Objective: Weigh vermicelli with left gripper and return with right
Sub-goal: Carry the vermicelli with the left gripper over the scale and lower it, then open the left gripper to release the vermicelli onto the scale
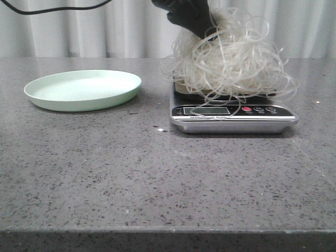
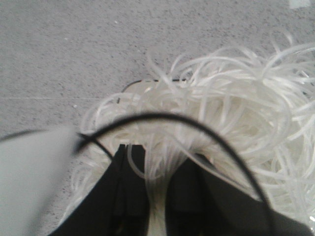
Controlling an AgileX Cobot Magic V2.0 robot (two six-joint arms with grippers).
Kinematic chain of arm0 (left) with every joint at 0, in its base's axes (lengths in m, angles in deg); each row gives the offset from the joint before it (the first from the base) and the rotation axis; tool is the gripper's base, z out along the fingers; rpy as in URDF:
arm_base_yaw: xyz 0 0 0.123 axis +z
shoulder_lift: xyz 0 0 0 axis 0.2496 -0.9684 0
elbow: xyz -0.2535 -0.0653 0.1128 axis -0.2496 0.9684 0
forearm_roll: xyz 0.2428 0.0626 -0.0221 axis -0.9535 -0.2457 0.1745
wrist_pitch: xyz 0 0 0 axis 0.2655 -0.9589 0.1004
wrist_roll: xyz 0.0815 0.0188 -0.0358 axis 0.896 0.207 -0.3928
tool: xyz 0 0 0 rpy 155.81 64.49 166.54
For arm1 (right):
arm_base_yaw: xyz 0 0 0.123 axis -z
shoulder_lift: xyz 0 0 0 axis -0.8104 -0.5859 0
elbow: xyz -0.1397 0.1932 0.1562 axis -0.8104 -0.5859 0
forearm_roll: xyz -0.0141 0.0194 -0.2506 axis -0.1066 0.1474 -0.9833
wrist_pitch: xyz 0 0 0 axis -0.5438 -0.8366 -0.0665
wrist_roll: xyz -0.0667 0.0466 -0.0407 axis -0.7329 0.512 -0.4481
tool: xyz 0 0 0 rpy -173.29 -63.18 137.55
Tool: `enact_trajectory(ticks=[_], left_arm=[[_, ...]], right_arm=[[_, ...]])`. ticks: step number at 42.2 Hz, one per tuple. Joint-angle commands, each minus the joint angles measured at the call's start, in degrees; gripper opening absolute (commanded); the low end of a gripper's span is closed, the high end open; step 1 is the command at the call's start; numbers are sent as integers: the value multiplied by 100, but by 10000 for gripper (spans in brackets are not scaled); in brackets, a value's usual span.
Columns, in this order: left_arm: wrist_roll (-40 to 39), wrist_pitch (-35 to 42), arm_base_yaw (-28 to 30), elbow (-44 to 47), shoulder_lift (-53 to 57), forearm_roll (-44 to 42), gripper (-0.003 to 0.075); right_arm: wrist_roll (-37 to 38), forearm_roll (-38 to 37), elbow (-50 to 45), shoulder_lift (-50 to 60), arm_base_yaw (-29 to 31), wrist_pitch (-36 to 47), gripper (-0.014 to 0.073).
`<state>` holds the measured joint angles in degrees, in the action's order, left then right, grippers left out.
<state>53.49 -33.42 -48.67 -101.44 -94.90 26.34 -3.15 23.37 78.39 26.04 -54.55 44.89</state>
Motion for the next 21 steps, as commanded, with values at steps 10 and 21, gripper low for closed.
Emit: enact_trajectory(ticks=[10, 21], left_arm=[[-377, -176, -25, -219, 332, 185, 204], [-888, -817, 153, -529, 367, 148, 379]], right_arm=[[8, -11, 49, 94, 17, 433, 151], [8, -11, 49, 94, 17, 433, 151]])
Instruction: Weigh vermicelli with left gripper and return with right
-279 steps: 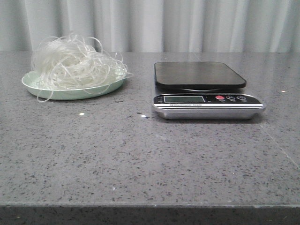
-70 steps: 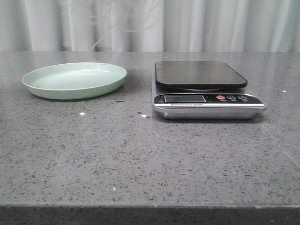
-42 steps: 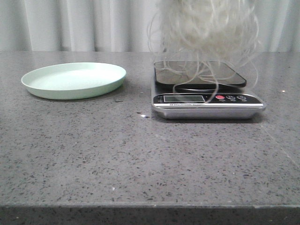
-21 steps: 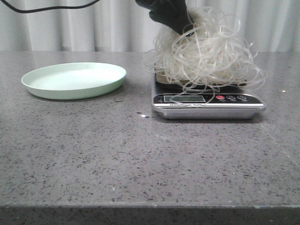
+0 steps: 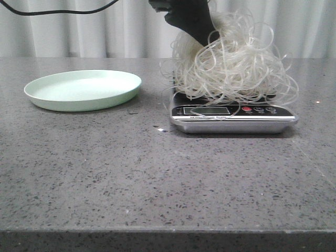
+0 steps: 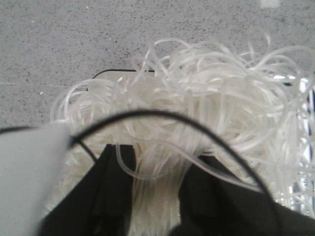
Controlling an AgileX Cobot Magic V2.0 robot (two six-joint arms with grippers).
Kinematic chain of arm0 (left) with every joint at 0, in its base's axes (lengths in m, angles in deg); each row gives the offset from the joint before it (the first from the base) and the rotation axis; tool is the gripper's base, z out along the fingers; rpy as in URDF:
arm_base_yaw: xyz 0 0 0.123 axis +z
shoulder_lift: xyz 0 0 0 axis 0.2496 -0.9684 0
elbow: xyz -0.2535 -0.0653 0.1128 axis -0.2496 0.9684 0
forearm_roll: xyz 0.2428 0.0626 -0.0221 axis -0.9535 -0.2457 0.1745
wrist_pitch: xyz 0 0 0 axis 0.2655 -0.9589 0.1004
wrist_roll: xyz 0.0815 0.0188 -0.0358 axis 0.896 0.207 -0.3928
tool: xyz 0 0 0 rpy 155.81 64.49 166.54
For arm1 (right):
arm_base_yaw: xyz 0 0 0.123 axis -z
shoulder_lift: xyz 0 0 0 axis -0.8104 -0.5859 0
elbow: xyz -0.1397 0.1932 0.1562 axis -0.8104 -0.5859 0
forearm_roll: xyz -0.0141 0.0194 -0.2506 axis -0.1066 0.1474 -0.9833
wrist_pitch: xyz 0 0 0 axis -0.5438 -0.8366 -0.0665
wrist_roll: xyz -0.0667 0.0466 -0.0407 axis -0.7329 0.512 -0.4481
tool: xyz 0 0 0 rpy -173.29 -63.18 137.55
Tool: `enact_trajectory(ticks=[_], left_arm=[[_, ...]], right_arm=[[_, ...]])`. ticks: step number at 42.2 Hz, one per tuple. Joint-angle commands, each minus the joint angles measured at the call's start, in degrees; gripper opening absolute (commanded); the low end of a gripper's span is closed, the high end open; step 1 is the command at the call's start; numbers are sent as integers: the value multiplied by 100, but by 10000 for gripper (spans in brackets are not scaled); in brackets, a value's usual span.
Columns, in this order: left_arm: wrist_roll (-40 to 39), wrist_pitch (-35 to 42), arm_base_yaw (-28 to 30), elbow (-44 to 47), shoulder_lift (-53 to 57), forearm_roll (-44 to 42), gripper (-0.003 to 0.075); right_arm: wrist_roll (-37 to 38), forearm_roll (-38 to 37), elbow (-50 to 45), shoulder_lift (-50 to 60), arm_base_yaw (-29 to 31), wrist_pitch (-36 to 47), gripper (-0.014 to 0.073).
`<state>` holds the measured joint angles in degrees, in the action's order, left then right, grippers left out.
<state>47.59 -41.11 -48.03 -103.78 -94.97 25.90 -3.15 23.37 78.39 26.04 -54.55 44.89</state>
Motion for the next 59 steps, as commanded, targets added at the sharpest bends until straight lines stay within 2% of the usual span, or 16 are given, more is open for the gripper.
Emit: enact_trajectory(ticks=[1, 6, 15, 17, 23, 28, 31, 34, 41, 47, 59], left_arm=[[-371, -152, 138, -357, 374, 177, 401], [-759, -630, 324, -678, 374, 70, 465], [-1570, -1749, 699, -1264, 400, -436, 459], [-1823, -1804, 799, -1298, 446, -484, 455], [-2780, -1804, 1143, -1298, 615, -575, 360], [-3430, -1804, 1479, -1287, 777, -716, 209], [-3746, -1804, 1620, -1263, 857, -819, 149], [-3982, -1804, 1789, -1104, 1012, -936, 141], [-4591, -1804, 2008, -162, 1497, -1735, 141], [-4740, -1497, 2022, 971, 2146, -2477, 141], [-5327, 512, 2031, 3526, 3896, -3085, 141]], right_arm=[[8, -11, 49, 94, 17, 433, 151], [8, -11, 49, 94, 17, 433, 151], [8, -11, 49, 94, 17, 433, 151], [8, -11, 49, 94, 17, 433, 151], [8, -11, 49, 94, 17, 433, 151], [8, -11, 49, 94, 17, 433, 151], [8, -11, 49, 94, 17, 433, 151], [8, -11, 49, 94, 17, 433, 151], [8, -11, 49, 94, 17, 446, 151], [8, -11, 49, 94, 17, 458, 151], [8, -11, 49, 94, 17, 458, 151]])
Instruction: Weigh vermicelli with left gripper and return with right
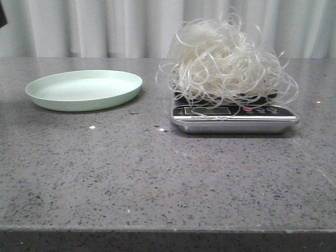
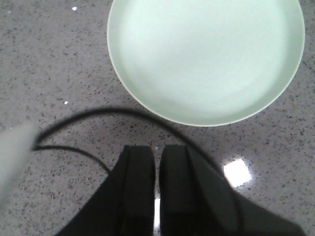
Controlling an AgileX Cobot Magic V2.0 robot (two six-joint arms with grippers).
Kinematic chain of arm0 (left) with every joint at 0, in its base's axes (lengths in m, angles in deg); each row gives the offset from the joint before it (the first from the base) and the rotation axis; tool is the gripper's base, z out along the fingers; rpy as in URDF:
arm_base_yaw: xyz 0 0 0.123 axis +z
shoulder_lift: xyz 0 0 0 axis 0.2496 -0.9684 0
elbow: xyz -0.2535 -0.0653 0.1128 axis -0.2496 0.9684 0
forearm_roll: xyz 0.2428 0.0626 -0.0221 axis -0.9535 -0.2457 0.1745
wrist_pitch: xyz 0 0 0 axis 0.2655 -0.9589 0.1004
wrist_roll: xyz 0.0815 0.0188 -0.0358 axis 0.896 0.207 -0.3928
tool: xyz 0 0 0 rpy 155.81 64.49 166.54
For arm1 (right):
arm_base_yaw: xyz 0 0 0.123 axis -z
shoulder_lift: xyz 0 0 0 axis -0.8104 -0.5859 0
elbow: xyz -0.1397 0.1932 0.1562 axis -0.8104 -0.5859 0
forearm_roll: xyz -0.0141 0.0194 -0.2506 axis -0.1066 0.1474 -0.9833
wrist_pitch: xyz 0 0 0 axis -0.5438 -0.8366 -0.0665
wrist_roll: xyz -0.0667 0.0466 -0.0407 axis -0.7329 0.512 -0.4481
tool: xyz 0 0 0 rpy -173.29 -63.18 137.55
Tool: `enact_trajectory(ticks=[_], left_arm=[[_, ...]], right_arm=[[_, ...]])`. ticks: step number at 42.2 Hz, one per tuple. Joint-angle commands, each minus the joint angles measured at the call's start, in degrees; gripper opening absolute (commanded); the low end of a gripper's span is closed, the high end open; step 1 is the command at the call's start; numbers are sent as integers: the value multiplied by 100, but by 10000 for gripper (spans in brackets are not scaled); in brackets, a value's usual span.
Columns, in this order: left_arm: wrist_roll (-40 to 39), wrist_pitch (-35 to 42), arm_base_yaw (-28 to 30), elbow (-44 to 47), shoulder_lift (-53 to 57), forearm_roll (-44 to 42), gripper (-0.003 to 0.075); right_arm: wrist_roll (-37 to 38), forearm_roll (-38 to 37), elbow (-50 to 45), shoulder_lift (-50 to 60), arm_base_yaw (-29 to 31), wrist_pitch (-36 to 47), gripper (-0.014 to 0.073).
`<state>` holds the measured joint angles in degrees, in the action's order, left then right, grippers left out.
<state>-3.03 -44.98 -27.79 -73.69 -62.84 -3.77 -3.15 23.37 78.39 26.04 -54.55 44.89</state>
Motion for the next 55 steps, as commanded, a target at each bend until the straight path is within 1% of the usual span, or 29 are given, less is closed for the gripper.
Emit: enact_trajectory(ticks=[1, 5, 11, 14, 22, 29, 37, 42, 49, 55], left_arm=[[-319, 1109, 7, 758, 819, -146, 141], [-408, 1771, 7, 1481, 1435, -208, 141], [-449, 2556, 7, 2448, 2255, -239, 141], [-660, 2874, 7, 2918, 2665, -269, 141], [-1004, 3636, 7, 3868, 3583, -297, 141], [-1017, 4425, 7, 4587, 4294, -297, 141], [-1017, 5046, 7, 5053, 4603, -257, 139], [-1017, 5060, 7, 5174, 4603, -257, 137], [-1017, 5080, 7, 5174, 4603, -257, 137], [-1017, 5188, 7, 5174, 4603, -257, 137]], right_arm=[[8, -11, 49, 94, 17, 458, 151], [8, -11, 49, 94, 17, 458, 151], [8, -11, 49, 94, 17, 458, 151], [8, -11, 49, 94, 17, 458, 151], [8, -11, 49, 94, 17, 471, 151], [8, 47, 49, 94, 17, 521, 151], [8, 50, 58, 94, 17, 904, 153], [8, 50, 268, 89, 17, 961, 153], [8, 50, 1004, -138, 17, 946, 153], [8, 50, 1951, -876, 10, 835, 153]])
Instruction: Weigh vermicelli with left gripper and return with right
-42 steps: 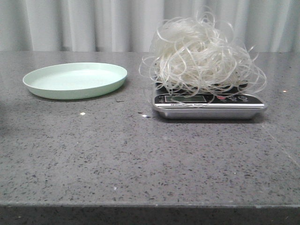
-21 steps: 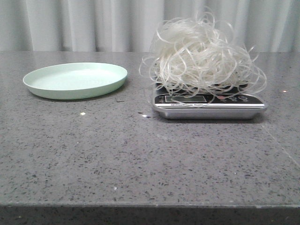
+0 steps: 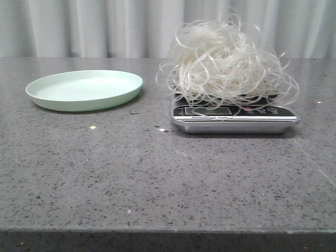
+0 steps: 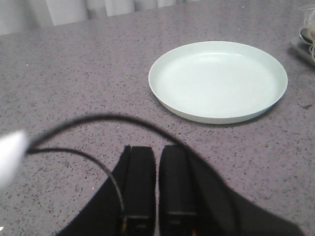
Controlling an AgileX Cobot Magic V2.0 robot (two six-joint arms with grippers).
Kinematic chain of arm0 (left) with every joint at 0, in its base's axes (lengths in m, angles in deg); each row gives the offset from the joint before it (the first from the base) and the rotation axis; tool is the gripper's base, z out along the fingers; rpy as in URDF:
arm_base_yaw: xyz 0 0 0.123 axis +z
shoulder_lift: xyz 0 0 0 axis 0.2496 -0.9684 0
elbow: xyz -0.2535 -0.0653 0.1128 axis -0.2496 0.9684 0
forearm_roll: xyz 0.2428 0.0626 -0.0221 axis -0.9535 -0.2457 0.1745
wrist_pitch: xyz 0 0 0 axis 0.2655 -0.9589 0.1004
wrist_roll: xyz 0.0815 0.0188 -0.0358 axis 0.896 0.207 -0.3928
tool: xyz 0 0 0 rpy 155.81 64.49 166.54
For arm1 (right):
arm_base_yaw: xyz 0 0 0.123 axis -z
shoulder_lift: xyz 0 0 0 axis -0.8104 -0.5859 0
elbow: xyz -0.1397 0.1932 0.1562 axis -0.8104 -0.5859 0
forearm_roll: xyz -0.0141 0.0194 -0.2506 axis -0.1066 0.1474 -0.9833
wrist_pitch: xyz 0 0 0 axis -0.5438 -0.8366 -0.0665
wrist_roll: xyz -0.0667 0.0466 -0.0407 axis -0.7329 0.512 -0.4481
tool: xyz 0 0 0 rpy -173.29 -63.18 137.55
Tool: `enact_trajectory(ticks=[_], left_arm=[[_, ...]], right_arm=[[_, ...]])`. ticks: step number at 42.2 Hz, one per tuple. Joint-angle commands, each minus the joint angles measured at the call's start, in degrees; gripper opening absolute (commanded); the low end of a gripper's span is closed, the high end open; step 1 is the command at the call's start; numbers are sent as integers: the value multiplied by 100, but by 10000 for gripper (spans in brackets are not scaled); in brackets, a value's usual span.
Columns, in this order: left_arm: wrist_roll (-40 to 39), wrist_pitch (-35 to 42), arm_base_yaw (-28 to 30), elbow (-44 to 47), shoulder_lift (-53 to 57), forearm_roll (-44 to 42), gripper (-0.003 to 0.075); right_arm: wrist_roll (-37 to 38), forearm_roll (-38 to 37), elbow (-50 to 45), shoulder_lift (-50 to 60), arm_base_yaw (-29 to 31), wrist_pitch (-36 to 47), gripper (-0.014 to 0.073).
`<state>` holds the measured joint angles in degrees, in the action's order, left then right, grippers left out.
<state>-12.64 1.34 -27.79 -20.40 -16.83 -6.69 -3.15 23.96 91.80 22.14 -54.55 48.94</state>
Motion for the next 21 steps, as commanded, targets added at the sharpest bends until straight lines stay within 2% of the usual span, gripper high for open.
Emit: enact_trajectory(ticks=[1, 12, 18, 21], left_arm=[[-56, 559, 7, -155, 3, 34, 137], [-56, 573, 7, -155, 3, 34, 137], [-56, 573, 7, -155, 3, 34, 137], [-56, 573, 7, -155, 3, 34, 137]], right_arm=[[8, -9, 824, -630, 10, 405, 153], [8, -9, 2999, -2715, -139, -267, 151], [-75, -40, 4163, -3886, -735, -846, 151], [-493, -77, 4722, -4450, -1176, -1185, 156]])
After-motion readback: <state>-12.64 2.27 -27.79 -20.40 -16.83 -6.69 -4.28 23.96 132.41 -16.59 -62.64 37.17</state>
